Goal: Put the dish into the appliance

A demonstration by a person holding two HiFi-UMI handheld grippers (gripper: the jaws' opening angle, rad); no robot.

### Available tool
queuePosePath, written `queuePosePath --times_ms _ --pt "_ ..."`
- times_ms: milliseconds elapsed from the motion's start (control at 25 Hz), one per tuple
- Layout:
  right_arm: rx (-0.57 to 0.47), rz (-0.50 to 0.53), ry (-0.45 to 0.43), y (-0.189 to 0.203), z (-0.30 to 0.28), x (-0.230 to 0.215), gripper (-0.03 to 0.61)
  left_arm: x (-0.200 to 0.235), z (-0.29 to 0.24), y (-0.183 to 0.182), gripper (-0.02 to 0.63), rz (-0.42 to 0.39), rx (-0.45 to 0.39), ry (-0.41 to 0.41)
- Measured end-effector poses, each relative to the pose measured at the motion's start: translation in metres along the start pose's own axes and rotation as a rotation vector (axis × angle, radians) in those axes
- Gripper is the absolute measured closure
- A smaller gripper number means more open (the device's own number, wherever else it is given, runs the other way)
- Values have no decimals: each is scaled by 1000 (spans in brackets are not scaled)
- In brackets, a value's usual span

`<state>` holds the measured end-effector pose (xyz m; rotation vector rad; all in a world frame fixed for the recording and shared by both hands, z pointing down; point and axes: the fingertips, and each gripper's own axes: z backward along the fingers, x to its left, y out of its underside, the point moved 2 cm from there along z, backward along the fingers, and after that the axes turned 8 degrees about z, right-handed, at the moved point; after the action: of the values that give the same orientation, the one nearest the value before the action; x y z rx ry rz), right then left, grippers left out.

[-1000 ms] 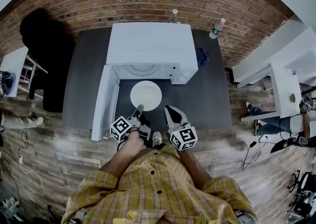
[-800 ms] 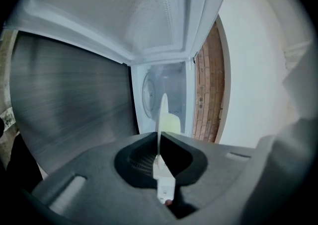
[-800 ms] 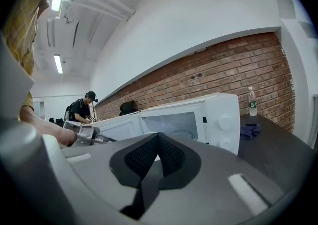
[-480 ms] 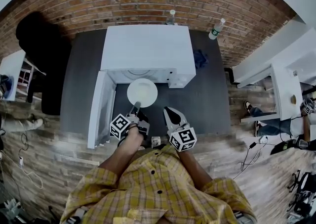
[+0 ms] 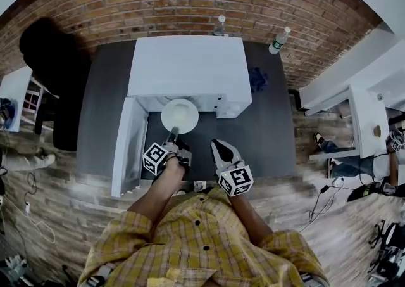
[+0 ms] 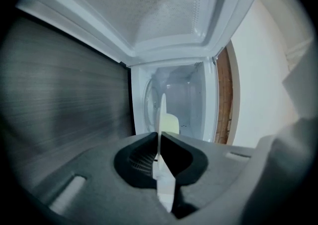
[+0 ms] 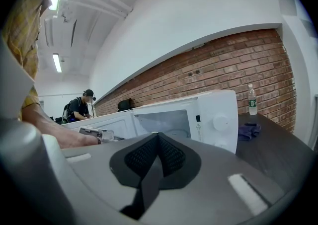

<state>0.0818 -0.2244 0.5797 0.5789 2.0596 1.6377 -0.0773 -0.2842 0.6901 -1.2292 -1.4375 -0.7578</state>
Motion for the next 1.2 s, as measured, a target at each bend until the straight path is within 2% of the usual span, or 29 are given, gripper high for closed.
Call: queuePosePath --times_ms 400,840,1200 --pt "11 5 4 3 -5 -5 581 14 -33 -15 594 46 -38 1" --pt "23 10 25 6 -2 -13 581 22 -57 -25 592 -3 -60 -26" --pt "26 7 50 6 1 -23 581 29 -70 -33 603 17 -84 -48"
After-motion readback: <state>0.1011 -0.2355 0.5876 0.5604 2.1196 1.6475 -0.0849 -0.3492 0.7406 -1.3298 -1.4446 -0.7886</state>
